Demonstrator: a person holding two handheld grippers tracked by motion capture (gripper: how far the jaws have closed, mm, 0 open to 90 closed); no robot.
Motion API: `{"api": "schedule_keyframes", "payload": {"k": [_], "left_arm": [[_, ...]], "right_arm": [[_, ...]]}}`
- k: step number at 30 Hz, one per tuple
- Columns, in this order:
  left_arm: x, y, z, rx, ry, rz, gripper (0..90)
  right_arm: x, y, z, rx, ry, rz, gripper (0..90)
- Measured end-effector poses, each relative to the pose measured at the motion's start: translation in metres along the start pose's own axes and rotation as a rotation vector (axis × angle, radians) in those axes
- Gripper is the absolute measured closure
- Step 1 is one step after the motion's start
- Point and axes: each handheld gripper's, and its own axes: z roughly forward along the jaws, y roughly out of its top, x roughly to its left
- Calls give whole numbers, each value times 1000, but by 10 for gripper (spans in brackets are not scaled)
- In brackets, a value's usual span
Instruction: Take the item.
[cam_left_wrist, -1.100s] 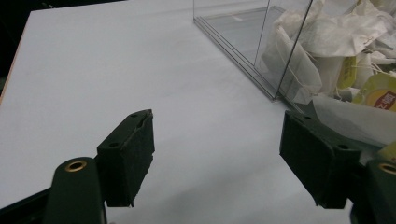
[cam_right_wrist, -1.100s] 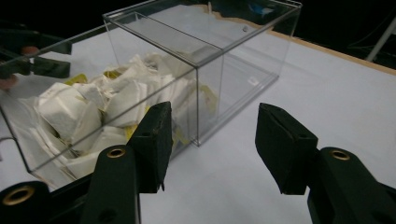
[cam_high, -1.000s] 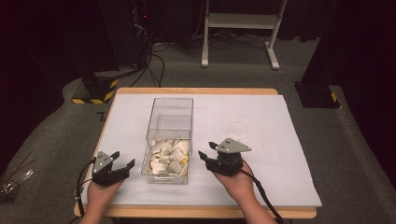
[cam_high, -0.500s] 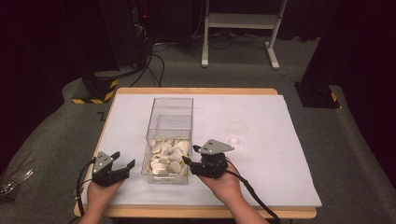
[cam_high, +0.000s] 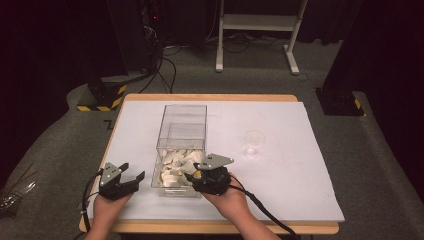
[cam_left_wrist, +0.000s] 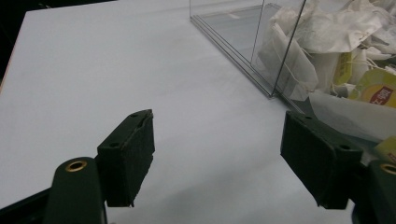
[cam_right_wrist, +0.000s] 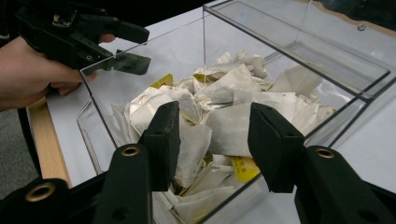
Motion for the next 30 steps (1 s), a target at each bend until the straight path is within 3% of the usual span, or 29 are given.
{"api": "schedule_keyframes", "payload": {"k": [22, 30], "left_arm": [[-1, 0, 0, 0, -5, 11, 269], [-1, 0, 0, -1, -7, 14, 272]], "right_arm": [[9, -6, 12, 89, 2, -3, 800], [10, -6, 9, 80, 1, -16, 888]]}}
